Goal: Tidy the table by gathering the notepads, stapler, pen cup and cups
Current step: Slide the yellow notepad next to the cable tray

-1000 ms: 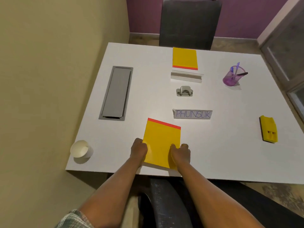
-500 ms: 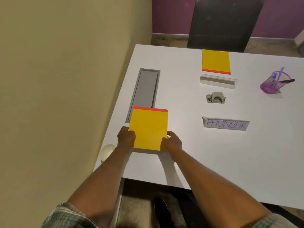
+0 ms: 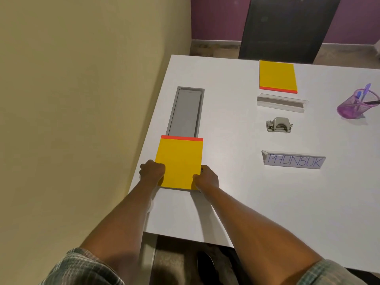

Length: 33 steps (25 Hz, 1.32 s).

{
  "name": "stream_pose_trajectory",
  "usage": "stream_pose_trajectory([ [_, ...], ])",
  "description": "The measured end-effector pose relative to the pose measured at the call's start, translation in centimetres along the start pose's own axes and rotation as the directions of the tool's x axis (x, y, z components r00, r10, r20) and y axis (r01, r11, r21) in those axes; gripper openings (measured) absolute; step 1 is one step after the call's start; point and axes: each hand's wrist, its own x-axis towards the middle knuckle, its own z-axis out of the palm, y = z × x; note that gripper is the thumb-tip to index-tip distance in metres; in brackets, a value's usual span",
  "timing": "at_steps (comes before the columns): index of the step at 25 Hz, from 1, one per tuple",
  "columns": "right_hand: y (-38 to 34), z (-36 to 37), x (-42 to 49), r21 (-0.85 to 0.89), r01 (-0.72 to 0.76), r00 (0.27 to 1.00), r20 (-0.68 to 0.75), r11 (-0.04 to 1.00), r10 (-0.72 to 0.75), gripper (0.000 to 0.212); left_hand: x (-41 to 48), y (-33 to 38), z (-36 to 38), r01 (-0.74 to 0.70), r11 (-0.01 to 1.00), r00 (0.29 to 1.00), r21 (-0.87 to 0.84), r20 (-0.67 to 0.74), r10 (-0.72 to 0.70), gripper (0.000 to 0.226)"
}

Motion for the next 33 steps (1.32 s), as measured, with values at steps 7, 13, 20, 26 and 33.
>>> stream_pose_trajectory([
  [7,0.8,-0.1,-0.6,-0.018,-0.019,1.000,0.016,1.000,0.020,0.046,-1.2,1.0,0.6,0.002,0.998,0.994,0.063,-0.108,0.005,0.045],
  [13,2.4,-3.7,-2.1,-0.002,0.008,1.000,-0.001,1.000,-0.008,0.055,-5.6,3.8,2.9,-0.226,0.935,0.943,0.274,-0.178,0.281,0.045],
  [20,6.9,-12.0,-5.2,0.036,-0.007,0.993,-0.119,0.999,0.012,0.054,-13.0,10.0,9.3,-0.374,0.831,0.891,0.412,-0.089,0.446,0.046],
  [26,16.5,-22.5,-11.7,0.125,-0.021,0.957,-0.283,0.992,0.056,0.054,-25.4,15.2,16.7,-0.580,0.703,0.783,0.412,0.045,0.620,0.046],
  [33,29.4,-35.5,-22.1,0.207,0.039,0.867,-0.494,0.978,0.070,0.052,-43.7,19.7,26.6,-0.737,0.541,0.630,0.406,0.121,0.767,0.051],
])
